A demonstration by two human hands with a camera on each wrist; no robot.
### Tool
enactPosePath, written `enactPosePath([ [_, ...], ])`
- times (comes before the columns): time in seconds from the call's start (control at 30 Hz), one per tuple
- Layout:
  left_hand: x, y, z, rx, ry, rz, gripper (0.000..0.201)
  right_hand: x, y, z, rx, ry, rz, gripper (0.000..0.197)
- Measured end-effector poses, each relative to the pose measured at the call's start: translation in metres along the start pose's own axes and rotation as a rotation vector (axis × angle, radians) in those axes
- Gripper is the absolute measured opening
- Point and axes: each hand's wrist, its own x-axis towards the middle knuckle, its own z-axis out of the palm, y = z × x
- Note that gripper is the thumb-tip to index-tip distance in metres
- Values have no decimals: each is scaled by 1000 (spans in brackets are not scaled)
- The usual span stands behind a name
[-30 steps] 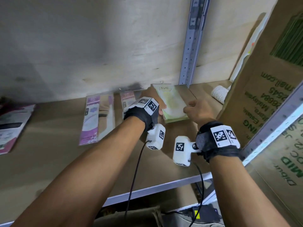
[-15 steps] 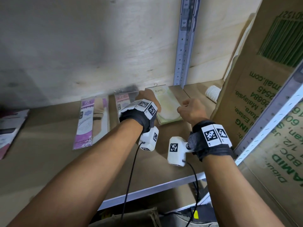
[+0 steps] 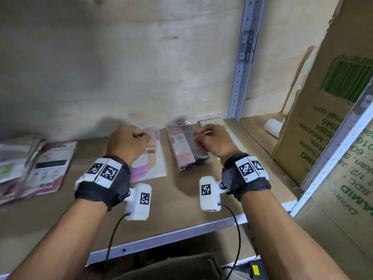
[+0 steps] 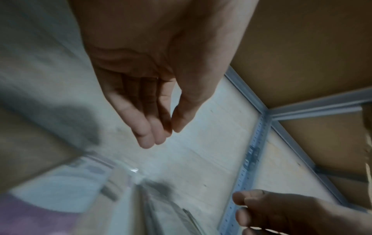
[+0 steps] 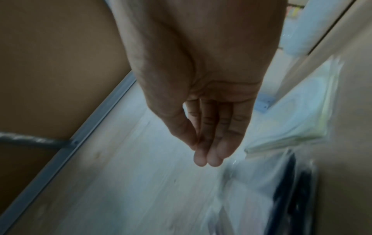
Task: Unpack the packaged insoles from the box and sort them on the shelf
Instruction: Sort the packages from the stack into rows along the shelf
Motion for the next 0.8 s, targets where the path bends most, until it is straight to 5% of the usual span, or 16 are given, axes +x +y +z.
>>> enactPosePath([
  [0.4,-26,-104,-153,-13,169,-89,11,-38,-42,122,-6,-353,-38,7],
  [0.8,-36,-127,-246,-108,349,-158,16,-12,-80,336,-112,-659,138,16],
])
